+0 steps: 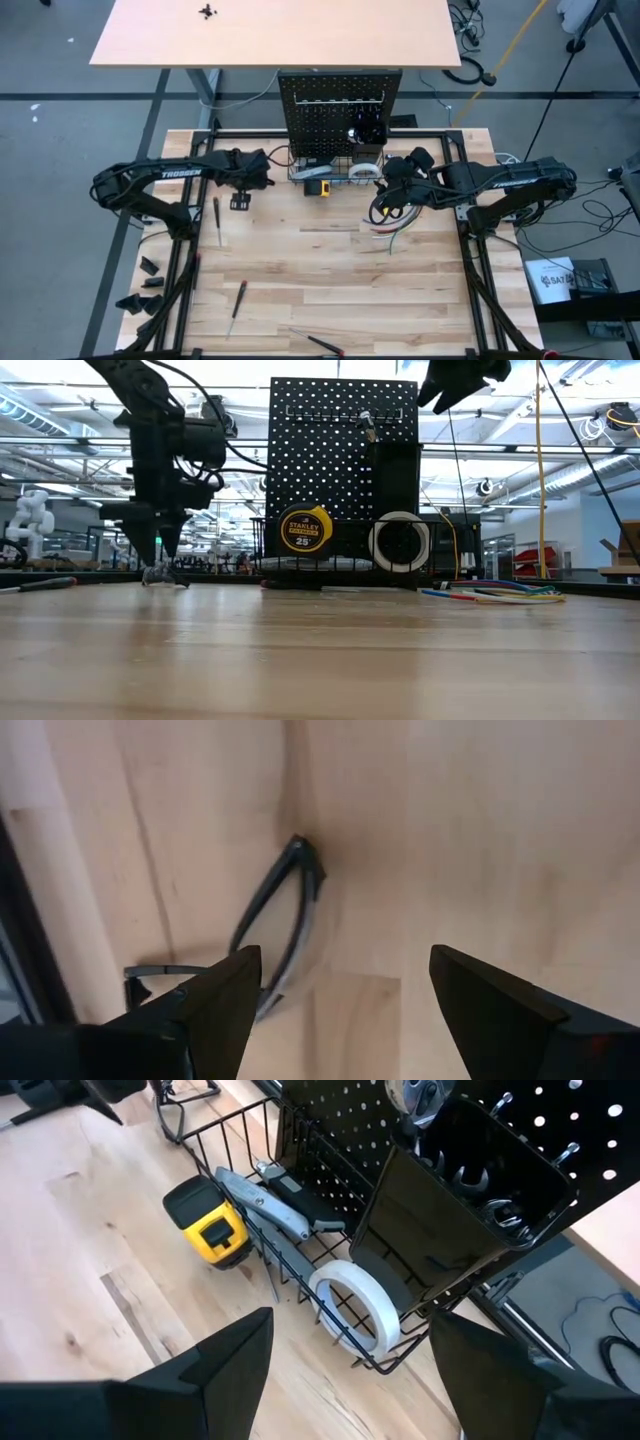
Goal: Hang tools onto peg board
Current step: Hang the safety glasses on the pegboard
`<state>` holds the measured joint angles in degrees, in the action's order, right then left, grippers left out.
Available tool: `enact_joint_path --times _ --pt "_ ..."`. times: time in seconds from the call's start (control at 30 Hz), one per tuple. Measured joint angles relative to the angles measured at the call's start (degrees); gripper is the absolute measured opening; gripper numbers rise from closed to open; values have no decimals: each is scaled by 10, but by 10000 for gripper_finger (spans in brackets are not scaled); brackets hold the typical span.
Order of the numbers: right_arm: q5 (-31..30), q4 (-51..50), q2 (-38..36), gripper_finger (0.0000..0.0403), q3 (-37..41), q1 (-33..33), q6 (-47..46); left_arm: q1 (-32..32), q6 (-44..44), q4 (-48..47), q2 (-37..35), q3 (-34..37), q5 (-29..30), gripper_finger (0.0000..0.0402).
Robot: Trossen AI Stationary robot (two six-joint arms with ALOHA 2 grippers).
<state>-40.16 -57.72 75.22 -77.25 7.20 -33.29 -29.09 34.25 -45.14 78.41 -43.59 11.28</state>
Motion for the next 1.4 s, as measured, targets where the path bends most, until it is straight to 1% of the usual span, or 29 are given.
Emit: enact_joint_path --times 0.17,0.3,0.43,0.5,0.57,0.63,0.77,0.8,0.83,0.9,0.97,1.03,1.1,1.13,1.23,1.27,1.33,1.37,1.4 --pt "0 -2 0 263 0 0 14 -33 11 13 2 0 -3 292" --pt "0 -5 0 263 0 0 16 -61 11 10 19 0 -31 290" --pt "0 -10 0 263 0 0 16 -70 10 -3 39 0 -41 266" --pt "0 -12 0 263 0 0 15 -70 10 -9 47 0 -41 243" --pt "0 -14 0 263 0 0 14 -68 10 -9 51 0 -41 208" --pt "0 -14 0 263 0 0 13 -62 10 -8 51 0 -35 161" --pt "0 -14 0 263 0 0 12 -41 -16 -26 37 -17 -23 43" --pt "0 -14 0 263 0 0 12 -36 -28 -34 31 -25 -23 23" --pt "0 -14 0 263 0 0 12 -30 -43 -42 25 -35 -23 17" --pt "0 -14 0 263 0 0 12 -18 -73 -65 10 -55 -35 19" --pt "0 -8 0 263 0 0 10 -3 -101 -90 -10 -82 -64 20" --pt "13 10 0 263 0 0 10 11 -126 -117 -32 -112 -118 16" --pt "42 43 0 263 0 0 16 25 -146 -135 -60 -141 -203 13" --pt "59 68 0 263 0 0 24 31 -157 -138 -74 -155 -258 13" --pt "125 170 0 263 0 0 82 42 -186 -123 -119 -192 -466 12" --pt "151 209 0 263 0 0 109 45 -200 -103 -134 -201 -534 12" --pt "207 287 0 263 0 0 174 53 -241 -31 -166 -212 -642 12" --pt "237 328 0 263 0 0 207 58 -267 23 -182 -213 -685 11" --pt "268 366 0 263 0 0 240 63 -294 81 -198 -213 -714 11"
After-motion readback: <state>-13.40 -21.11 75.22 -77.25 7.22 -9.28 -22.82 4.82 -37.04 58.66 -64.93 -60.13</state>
